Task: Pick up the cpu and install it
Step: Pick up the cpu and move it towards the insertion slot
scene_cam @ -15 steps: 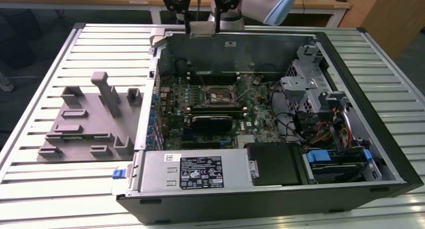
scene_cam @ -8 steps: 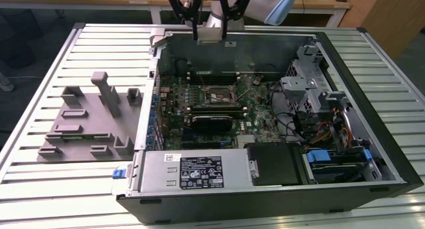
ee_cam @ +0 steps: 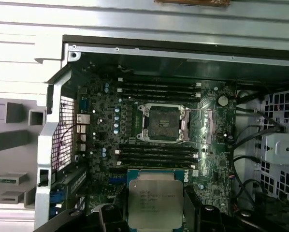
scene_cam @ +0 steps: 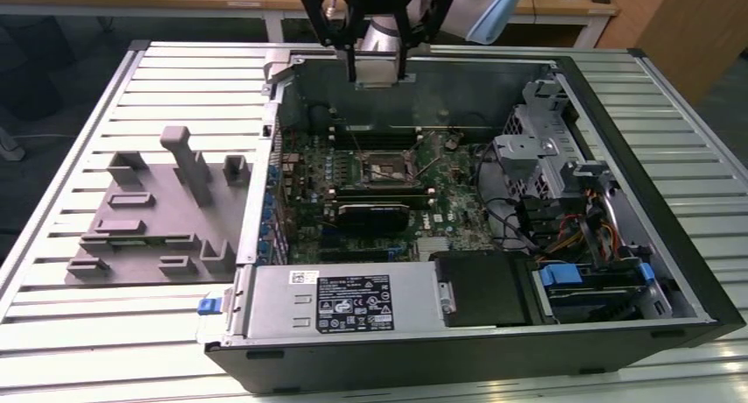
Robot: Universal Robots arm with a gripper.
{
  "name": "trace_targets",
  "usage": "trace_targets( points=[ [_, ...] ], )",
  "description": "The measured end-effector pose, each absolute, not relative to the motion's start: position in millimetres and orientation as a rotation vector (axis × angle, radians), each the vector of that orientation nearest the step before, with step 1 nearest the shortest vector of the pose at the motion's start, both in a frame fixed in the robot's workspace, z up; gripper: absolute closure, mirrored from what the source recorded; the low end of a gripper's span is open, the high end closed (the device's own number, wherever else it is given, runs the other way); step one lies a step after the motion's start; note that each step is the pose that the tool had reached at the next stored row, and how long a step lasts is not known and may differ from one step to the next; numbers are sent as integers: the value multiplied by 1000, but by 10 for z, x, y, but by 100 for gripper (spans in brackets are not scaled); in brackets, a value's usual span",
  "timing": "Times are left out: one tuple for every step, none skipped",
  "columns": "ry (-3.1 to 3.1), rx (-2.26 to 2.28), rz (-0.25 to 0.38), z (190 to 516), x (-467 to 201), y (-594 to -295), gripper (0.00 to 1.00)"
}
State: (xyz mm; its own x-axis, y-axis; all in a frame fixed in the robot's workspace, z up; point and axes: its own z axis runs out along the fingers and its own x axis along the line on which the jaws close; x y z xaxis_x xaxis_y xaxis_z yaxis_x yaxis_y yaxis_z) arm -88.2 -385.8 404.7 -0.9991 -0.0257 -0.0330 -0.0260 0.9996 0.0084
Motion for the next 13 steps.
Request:
trace_targets(
  points=[
    [3109,-40,14,4030,-875,-3857,45],
    [3109,-40,13,4011,-869,-3856,45],
    [3109,-40,13,3993,-864,-3854,45],
    [3109,-40,14,3975,-861,-3853,45],
    [3108,-40,14,3956,-857,-3850,45],
    [3108,-40,14,3937,-854,-3846,45],
    [3108,-40,14,3919,-851,-3842,45],
    [3108,-40,14,3901,-848,-3837,45],
    [3108,-40,14,3883,-844,-3832,45],
    [3109,-40,14,3865,-841,-3827,45],
    [3108,-40,14,3846,-837,-3821,45],
    [3108,-40,14,3828,-834,-3816,45],
    [3108,-40,14,3810,-831,-3810,45]
  ],
)
